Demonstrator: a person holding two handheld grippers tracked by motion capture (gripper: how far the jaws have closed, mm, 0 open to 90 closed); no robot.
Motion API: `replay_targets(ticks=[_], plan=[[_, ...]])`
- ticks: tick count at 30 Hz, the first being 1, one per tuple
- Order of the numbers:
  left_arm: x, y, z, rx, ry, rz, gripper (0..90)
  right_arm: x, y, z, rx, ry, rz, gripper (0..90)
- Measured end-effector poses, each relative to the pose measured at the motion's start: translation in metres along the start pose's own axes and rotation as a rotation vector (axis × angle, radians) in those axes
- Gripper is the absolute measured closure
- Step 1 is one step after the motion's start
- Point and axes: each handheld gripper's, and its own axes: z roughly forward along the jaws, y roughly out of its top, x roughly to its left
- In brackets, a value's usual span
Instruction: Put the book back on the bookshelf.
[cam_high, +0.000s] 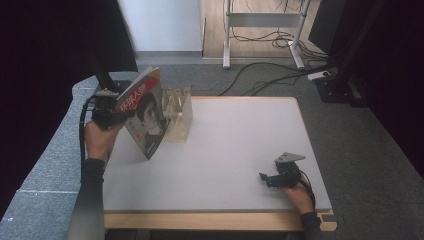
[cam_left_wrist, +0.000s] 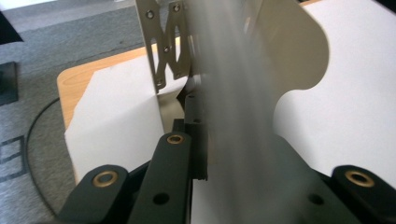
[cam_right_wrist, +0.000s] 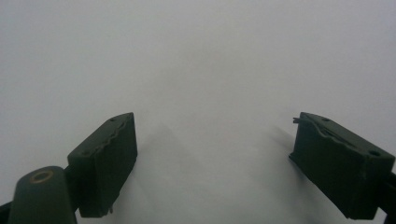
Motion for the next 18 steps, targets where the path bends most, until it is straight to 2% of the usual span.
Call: replay_targets(ticks=[3,6,10,13,14,15,18], plan=[[0.0015,-0.0026,0.0019,-0.045,0.032,-0.030,86.2,-0.0001,0.0000,0.0001,-0.001,0.000,-0.001,13.0],[0.0013,-0.0026,0.0040,-0.069,0.070,-0.030,86.6,-0.0001,0.0000,0.0001,-0.001,0.000,-0.001,12.9],[0.0016,-0.0021,0.0060,-0.079,0.076,-0.021,85.5,-0.0002,0.0000,0.0001,-0.001,0.000,-0.001,12.9],[0.0015,-0.0031,0.0057,-0.077,0.100,-0.006,82.6,-0.0001,0.0000,0.0001,-0.001,0.000,-0.001,12.9],[0.0020,-0.0037,0.0059,-0.076,0.094,-0.004,80.2,-0.0001,0.0000,0.0001,-0.001,0.000,-0.002,12.9],[0.0025,-0.0043,0.0060,-0.073,0.088,-0.004,74.1,0.0000,0.0000,0.0000,-0.001,-0.001,-0.002,13.0],[0.0035,-0.0074,0.0061,-0.076,0.099,-0.001,66.9,0.0000,0.0000,0.0001,-0.001,-0.001,-0.001,12.9]])
